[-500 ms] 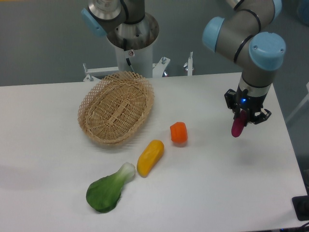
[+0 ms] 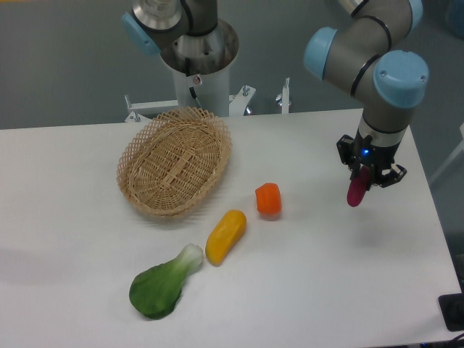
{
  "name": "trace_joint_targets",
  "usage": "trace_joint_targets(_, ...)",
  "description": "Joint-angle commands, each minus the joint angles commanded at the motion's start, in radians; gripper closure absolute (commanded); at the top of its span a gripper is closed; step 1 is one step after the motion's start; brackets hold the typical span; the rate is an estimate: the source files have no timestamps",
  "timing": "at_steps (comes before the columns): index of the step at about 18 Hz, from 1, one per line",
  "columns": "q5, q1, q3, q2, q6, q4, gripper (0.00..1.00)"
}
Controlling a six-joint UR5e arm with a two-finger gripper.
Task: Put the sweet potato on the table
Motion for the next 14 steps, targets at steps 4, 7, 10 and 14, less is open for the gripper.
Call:
trace_joint_targets(4, 0.017, 0.002, -0.032, -0.008, 0.003, 0.011, 0.66)
trace_joint_targets(7, 0.017, 0.002, -0.092, -0.006, 0.024, 0.061, 0.66)
trace_joint_targets(10, 0.016, 0.005, -0.197, 0.003, 0.077, 0.196, 0.66)
trace_joint_targets(14, 0.014, 0.028, -0.291, 0.003, 0.121, 0.325, 0.65)
